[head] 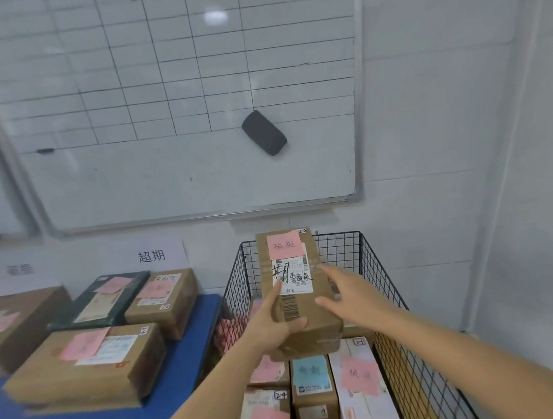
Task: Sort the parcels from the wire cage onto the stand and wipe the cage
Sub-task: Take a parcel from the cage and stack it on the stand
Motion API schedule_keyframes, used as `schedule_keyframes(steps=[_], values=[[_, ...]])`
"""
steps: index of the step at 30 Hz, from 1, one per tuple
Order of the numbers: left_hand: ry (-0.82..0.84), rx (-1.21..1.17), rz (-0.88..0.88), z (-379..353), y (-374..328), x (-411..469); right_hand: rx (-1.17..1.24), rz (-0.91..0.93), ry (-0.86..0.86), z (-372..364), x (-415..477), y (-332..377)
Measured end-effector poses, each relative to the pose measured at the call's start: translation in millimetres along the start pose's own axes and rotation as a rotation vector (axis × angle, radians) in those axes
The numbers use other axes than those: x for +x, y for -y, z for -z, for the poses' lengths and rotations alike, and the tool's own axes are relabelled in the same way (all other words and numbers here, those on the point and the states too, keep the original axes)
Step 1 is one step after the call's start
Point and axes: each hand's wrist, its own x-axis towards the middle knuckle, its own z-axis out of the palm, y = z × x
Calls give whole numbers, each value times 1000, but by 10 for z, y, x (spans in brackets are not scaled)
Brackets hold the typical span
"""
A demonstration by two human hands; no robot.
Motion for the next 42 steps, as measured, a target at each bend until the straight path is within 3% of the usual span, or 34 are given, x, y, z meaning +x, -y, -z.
schedule_keyframes(steps=[11,28,42], values=[[-67,-12,-10,103,-277,-222,9,133,-82,450,-113,220],[-161,-129,-20,395,-370,-376,94,205,-113,398,-6,373],[-210,-160,-90,1841,-378,-520,143,278,-208,-24,528,1808]])
